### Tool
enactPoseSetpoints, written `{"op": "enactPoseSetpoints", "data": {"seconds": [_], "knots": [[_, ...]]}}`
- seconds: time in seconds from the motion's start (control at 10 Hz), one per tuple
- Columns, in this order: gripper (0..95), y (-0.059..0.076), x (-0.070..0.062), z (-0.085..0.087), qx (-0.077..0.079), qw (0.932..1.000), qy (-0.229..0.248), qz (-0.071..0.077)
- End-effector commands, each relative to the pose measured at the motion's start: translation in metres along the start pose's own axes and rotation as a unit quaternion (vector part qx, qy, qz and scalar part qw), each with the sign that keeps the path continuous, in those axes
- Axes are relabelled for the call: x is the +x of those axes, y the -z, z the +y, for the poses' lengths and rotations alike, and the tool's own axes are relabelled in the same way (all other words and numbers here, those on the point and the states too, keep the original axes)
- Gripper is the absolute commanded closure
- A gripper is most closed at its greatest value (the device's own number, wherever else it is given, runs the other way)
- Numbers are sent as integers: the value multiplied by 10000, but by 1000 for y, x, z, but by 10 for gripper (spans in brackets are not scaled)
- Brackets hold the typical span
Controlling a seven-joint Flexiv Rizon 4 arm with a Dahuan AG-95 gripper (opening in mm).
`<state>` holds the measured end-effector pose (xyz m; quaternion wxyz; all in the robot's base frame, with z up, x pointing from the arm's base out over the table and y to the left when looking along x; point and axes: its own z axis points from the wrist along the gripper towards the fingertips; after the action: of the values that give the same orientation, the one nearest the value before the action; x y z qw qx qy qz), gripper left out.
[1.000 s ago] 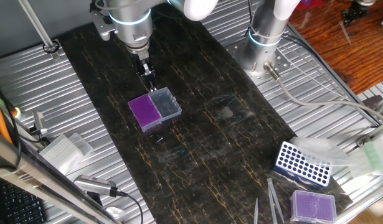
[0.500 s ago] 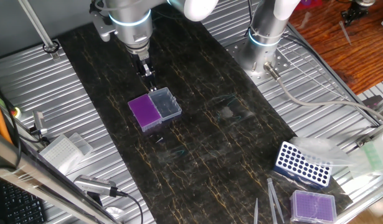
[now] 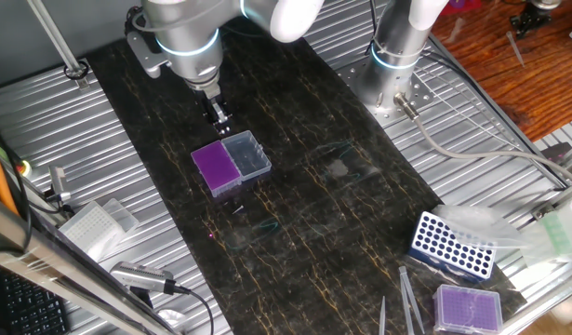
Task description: Insert a small pipette tip into the holder for small pipette tips
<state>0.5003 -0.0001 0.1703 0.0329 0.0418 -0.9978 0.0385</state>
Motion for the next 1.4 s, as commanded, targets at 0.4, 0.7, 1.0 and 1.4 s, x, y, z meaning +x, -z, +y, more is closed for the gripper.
{"op": "enactPoseSetpoints", "data": {"seconds": [0.4, 0.7, 1.0, 1.4], "knots": [[950, 0, 0, 0, 2, 10000, 46, 2], [950, 0, 0, 0, 11, 10000, 59, 3], [950, 0, 0, 0, 15, 10000, 73, 3], [950, -1, -1, 1, 17, 10000, 85, 3]]}}
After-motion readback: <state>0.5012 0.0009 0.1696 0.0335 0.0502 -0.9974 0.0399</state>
